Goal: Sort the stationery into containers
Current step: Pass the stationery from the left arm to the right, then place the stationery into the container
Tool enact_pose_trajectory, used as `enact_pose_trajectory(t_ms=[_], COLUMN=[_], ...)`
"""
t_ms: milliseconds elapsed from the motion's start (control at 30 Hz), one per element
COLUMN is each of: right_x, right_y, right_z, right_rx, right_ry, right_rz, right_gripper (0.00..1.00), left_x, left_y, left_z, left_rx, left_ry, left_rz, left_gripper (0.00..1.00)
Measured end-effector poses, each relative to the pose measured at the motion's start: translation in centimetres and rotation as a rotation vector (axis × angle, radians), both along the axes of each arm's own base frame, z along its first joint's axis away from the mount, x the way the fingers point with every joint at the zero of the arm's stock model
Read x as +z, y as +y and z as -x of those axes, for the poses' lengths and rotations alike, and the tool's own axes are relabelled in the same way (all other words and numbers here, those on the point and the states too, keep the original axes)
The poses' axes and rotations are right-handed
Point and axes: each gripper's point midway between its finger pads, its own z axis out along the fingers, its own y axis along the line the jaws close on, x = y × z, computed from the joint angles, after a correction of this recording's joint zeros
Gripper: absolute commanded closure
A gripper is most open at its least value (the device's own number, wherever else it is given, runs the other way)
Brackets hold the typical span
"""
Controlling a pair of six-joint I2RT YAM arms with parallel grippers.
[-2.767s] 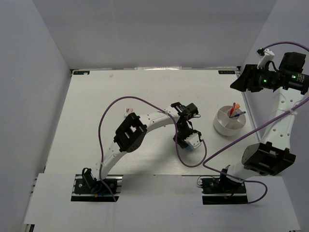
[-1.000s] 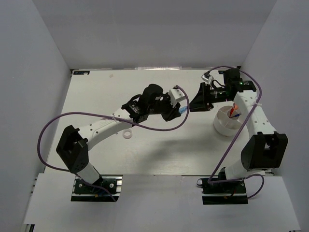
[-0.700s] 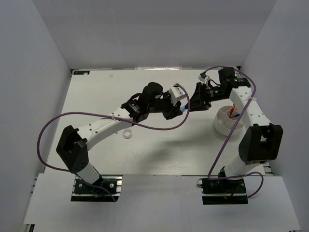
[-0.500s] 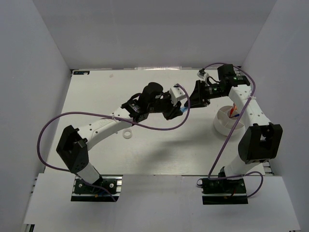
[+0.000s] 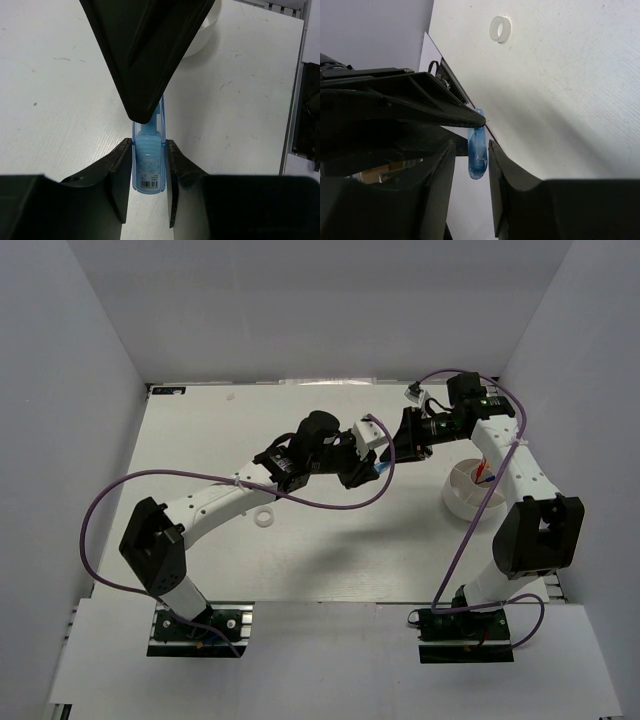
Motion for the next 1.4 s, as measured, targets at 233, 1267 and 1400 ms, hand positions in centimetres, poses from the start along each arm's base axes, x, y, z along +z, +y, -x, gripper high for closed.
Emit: enact_pose_trajectory(t_ms=[233, 1267, 1400], right_x=[0.0, 10.1, 13.7], right_y=[0.0, -15.5, -22.5], right_z=[0.0, -5.9, -5.7], right_rx=[0.003, -0.411, -0.563], right_ry=[-0.003, -0.586, -0.670], right_rz=[0.001, 0.513, 0.707], right_gripper=[0.63, 1.00, 1.00], left_x=[0.2, 7.6, 5.8], left_y=[0.0, 9.2, 11.7], left_z=[-0.2, -7.0, -9.8], left_rx=[0.004, 0.290, 0.372], left_ry=[-0.010, 0.183, 0.261], left_rz=[-0.002, 0.165, 0.146], left_gripper=[1.00, 0.02, 0.02])
